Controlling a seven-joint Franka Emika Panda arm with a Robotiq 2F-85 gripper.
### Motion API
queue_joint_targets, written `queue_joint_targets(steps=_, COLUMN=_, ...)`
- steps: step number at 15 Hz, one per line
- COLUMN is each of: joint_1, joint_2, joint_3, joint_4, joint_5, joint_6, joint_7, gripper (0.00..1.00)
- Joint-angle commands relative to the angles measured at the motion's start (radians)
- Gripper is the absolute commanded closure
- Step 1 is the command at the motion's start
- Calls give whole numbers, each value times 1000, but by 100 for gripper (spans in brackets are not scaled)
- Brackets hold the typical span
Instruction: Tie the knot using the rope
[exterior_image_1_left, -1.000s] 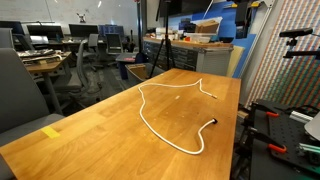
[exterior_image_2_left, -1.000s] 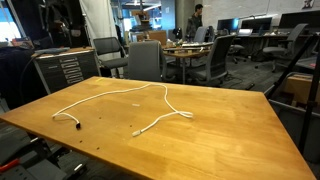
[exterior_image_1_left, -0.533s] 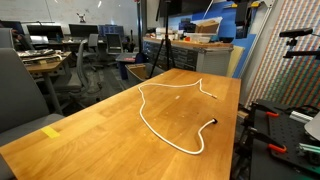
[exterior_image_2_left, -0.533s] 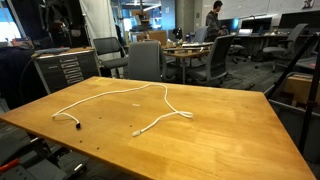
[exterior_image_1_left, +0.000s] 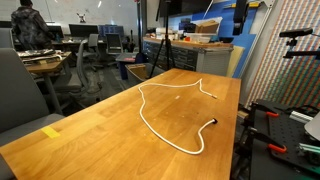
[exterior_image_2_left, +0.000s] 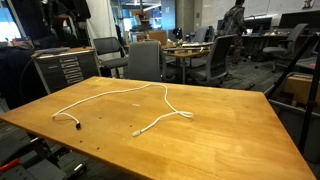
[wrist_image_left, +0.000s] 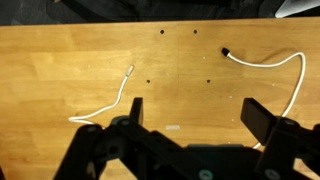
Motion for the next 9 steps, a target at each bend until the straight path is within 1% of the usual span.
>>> queue_joint_targets(steps=1, joint_1=44, joint_2=-66, joint_3=-3, joint_4=72, joint_5=49, joint_6=38, joint_7=-24, gripper=0)
queue_joint_targets(steps=4, joint_1=127, joint_2=-50, joint_3=5, joint_4=103, joint_5=137, joint_6=86, joint_7=-88, gripper=0)
queue_joint_targets(steps=7, joint_1=228, joint_2=-41, joint_3=65, joint_4=53, joint_5=201, joint_6=148, joint_7=-129, gripper=0)
queue_joint_targets(steps=8, joint_1=176, joint_2=-48, joint_3=43, joint_4=77, joint_5=167, joint_6=87, joint_7=-95, gripper=0)
queue_joint_targets(steps=9, joint_1=204, joint_2=-43, joint_3=62, joint_4=66, joint_5=177, joint_6=105, joint_7=-97, gripper=0)
